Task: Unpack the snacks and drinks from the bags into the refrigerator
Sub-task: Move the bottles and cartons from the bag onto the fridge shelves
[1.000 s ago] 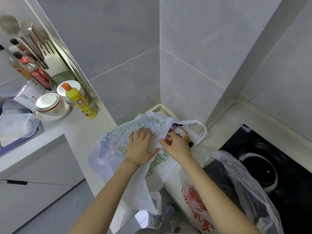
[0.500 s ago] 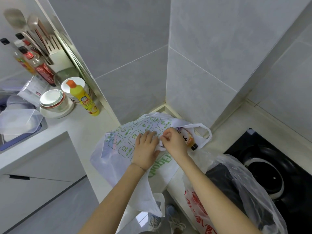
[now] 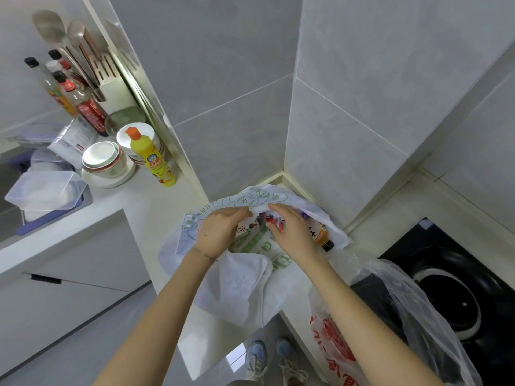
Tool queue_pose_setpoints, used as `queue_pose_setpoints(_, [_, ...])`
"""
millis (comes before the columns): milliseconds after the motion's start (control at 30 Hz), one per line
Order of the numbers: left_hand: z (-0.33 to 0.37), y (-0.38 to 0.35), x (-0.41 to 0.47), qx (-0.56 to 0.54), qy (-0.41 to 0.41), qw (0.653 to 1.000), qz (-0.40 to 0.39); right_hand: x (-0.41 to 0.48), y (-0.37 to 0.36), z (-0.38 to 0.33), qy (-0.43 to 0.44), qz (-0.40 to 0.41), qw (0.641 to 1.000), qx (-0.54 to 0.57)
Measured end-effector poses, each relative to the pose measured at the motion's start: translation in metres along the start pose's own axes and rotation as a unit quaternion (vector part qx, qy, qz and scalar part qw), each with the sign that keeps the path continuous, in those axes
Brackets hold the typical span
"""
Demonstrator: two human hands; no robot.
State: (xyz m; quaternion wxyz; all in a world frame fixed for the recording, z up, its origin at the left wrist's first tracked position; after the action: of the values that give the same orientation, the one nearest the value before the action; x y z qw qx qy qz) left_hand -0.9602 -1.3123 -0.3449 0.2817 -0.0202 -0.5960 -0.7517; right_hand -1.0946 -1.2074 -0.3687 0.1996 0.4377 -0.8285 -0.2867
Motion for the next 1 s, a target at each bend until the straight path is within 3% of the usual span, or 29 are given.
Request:
queue_pose_setpoints(167, [-0.022,0.002,-0.013,0.056,0.008,0.998,-0.001,0.002,-0.012,-0.006,0.055,-0.021,0.997,-0.045])
queue_pose_setpoints(333, [-0.037,-0.003,-0.032,0.125,0.055,0.99,-0.015,-0.002,-0.024,-0.007,0.027,-0.047,0.998,-0.033])
queue_pose_setpoints(533, [-0.052,-0.023,-0.055,0.142,0.145,0.969,-0.14,-0.011,-0.034,-0.002,0.029,-0.057,0.995,-0.076])
queue_pose_setpoints(767, [-0.058,-0.04,-0.066,0.16,0.165,0.946,-0.228,-0.018,-0.082,0.019,0.003,-0.225,0.956,-0.187])
queue_pose_setpoints(1000, [-0.065,-0.048,-0.067,0.223,0.148,0.934,-0.236,-0.01,-0.112,0.032,-0.014,-0.256,0.943,-0.213])
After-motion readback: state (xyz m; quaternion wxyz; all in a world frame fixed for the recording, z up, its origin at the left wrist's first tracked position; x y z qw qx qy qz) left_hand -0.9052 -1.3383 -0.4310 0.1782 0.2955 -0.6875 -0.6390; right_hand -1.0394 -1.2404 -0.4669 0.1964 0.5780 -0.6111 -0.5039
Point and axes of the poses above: each hand's wrist, its own x-axis towards the middle knuckle, its own y-axis out of the back of the hand, z = x × y, the point moved 5 cm from there along x, towards the middle knuckle, and after that the axes turned 3 degrees about -y, right-handed, at the moved point
